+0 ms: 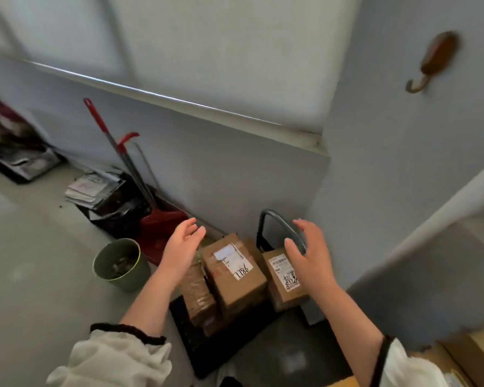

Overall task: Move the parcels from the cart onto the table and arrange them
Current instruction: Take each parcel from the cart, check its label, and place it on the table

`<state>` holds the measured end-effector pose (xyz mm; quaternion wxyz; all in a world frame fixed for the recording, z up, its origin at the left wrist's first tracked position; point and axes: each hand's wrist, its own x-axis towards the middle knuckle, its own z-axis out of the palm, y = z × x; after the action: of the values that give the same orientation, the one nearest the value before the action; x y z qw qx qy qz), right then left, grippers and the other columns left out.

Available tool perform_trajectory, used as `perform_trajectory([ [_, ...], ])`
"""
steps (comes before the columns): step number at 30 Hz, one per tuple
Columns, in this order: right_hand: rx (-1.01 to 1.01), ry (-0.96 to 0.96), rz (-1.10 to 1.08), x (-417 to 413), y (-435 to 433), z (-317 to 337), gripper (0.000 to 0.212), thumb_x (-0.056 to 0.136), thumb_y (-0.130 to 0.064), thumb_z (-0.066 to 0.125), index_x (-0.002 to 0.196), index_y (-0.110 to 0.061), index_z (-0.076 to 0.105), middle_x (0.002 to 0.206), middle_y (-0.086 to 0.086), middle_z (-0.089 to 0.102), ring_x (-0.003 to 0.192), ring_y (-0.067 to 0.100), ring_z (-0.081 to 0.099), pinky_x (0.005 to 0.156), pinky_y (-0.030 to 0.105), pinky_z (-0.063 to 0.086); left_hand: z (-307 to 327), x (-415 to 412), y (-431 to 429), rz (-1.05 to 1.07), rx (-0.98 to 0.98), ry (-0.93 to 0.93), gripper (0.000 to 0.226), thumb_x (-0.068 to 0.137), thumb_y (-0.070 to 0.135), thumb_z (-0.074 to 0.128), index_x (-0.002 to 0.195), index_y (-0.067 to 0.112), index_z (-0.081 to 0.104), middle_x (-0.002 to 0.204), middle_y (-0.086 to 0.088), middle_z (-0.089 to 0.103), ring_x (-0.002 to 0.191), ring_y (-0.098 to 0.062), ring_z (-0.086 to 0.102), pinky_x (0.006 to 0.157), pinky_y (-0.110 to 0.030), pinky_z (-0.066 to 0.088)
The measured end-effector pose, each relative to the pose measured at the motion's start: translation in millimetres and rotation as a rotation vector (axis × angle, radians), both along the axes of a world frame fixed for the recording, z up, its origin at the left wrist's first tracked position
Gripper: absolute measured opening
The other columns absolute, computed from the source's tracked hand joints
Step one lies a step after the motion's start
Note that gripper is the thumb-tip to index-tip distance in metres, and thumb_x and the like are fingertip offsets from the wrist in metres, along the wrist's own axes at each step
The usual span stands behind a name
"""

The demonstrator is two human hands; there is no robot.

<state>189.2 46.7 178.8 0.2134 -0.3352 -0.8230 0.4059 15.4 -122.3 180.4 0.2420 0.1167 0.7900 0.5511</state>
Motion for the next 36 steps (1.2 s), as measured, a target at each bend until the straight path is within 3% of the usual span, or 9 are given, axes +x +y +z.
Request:
perform_trajectory([
  [3, -0.002, 0.0, 0.071, -54.4, -13.0, 1.5, 0.045, 0.092, -0.018, 0.055, 0.135, -0.012, 0.045, 0.141, 0.0, 0.042, 0.132, 0.013, 0.037, 0.112, 0.03, 0.029, -7.1, -46.8, -28.0, 0.058, -0.028, 0.039, 0.047, 0.093, 0.029, 0.055, 0.138, 0.019, 0.042, 0.14, -0.005, 0.046, 0.126, -0.018, 0.044, 0.106, -0.034, 0.036],
  [6, -0.024, -0.017, 0.105, -90.7, -22.6, -0.9, 0.045, 0.092, -0.018, 0.055, 0.136, -0.014, 0.044, 0.141, -0.001, 0.042, 0.133, 0.013, 0.036, 0.113, 0.036, 0.03, -15.7, -77.1, -46.9, 0.116, -0.019, 0.016, 0.048, 0.092, 0.031, 0.056, 0.137, 0.021, 0.043, 0.141, -0.004, 0.046, 0.128, -0.019, 0.043, 0.109, -0.041, 0.035],
  [13, -0.042, -0.04, 0.151, -134.0, -15.3, -1.1, 0.042, 0.093, -0.02, 0.053, 0.134, -0.019, 0.045, 0.132, -0.006, 0.046, 0.122, 0.009, 0.044, 0.1, 0.026, 0.038, -17.2, -110.2, -58.9, 0.179, 0.02, 0.005, 0.048, 0.093, 0.031, 0.054, 0.138, 0.021, 0.042, 0.14, 0.0, 0.046, 0.128, -0.017, 0.042, 0.106, -0.035, 0.035],
  [22, -0.163, -0.111, 0.14, -169.7, 5.8, -7.8, 0.034, 0.095, -0.023, 0.05, 0.128, -0.02, 0.05, 0.125, -0.005, 0.051, 0.118, 0.012, 0.048, 0.099, 0.032, 0.043, -25.2, -128.7, -26.1, 0.146, -0.002, -0.043, 0.046, 0.094, 0.032, 0.051, 0.138, 0.021, 0.042, 0.137, 0.001, 0.047, 0.123, -0.014, 0.044, 0.096, -0.027, 0.034],
  [26, -0.253, -0.267, 0.14, -171.5, 32.2, -47.5, 0.035, 0.094, -0.024, 0.051, 0.128, -0.015, 0.052, 0.123, 0.0, 0.056, 0.109, 0.013, 0.053, 0.089, 0.026, 0.043, -59.6, -132.2, 0.6, 0.153, -0.021, -0.184, 0.045, 0.095, 0.031, 0.05, 0.137, 0.017, 0.042, 0.135, -0.004, 0.048, 0.118, -0.016, 0.046, 0.1, -0.031, 0.036],
  [31, -0.362, -0.496, 0.101, -169.0, 61.7, -125.3, 0.035, 0.093, -0.024, 0.052, 0.126, -0.011, 0.054, 0.126, 0.006, 0.059, 0.115, 0.019, 0.053, 0.099, 0.034, 0.042, -136.1, -121.7, 30.0, 0.206, -0.116, -0.428, 0.046, 0.095, 0.034, 0.049, 0.137, 0.018, 0.039, 0.138, -0.004, 0.047, 0.123, -0.023, 0.047, 0.103, -0.041, 0.037],
  [36, -0.435, -0.658, 0.159, -180.7, 65.5, -203.3, 0.045, 0.095, -0.027, 0.05, 0.136, -0.009, 0.044, 0.137, 0.005, 0.05, 0.125, 0.023, 0.047, 0.094, 0.029, 0.038, -213.0, -110.3, 51.9, 0.285, -0.184, -0.672, 0.05, 0.098, 0.031, 0.046, 0.143, 0.014, 0.031, 0.142, -0.008, 0.043, 0.127, -0.027, 0.044, 0.095, -0.036, 0.037],
])
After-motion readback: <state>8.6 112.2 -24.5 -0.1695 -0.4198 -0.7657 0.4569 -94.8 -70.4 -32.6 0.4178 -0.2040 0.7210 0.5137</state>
